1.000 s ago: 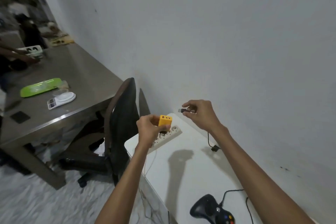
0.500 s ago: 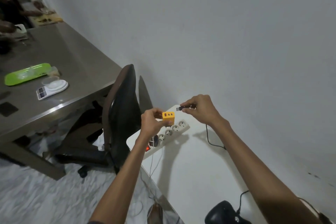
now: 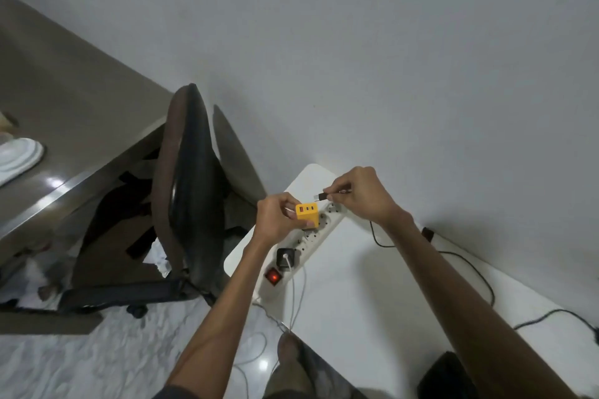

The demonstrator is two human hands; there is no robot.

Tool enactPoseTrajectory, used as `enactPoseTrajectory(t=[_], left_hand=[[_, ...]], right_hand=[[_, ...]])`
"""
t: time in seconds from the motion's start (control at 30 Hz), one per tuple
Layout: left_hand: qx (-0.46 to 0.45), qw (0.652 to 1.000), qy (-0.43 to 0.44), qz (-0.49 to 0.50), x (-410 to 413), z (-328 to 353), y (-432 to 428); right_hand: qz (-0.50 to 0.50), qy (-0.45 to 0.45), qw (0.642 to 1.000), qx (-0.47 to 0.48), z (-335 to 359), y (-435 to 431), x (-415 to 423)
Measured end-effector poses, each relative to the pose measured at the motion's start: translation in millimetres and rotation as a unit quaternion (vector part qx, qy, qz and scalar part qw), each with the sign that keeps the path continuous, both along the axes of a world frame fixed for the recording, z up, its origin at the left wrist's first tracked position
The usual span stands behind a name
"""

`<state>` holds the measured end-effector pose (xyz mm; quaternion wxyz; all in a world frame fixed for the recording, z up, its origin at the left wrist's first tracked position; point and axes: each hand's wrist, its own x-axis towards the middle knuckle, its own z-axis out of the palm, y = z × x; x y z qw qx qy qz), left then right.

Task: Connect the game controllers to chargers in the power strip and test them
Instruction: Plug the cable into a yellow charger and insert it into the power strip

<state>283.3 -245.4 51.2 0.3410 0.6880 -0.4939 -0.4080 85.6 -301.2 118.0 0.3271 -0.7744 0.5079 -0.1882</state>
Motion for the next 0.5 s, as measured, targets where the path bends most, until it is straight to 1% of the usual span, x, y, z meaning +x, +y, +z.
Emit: enactPoseTrajectory(t=[0.27,0.5], left_hand=[[0.027,0.998,0.012,-0.047,3,-30,-15],[0.017,0.999,-0.008,-0.047,4,-43,-18]], right_hand=[[-0.039,0.023,0.999,-0.004,-22,-7,1],[-0.066,0.020,0.997,0.030,-26,-7,0]])
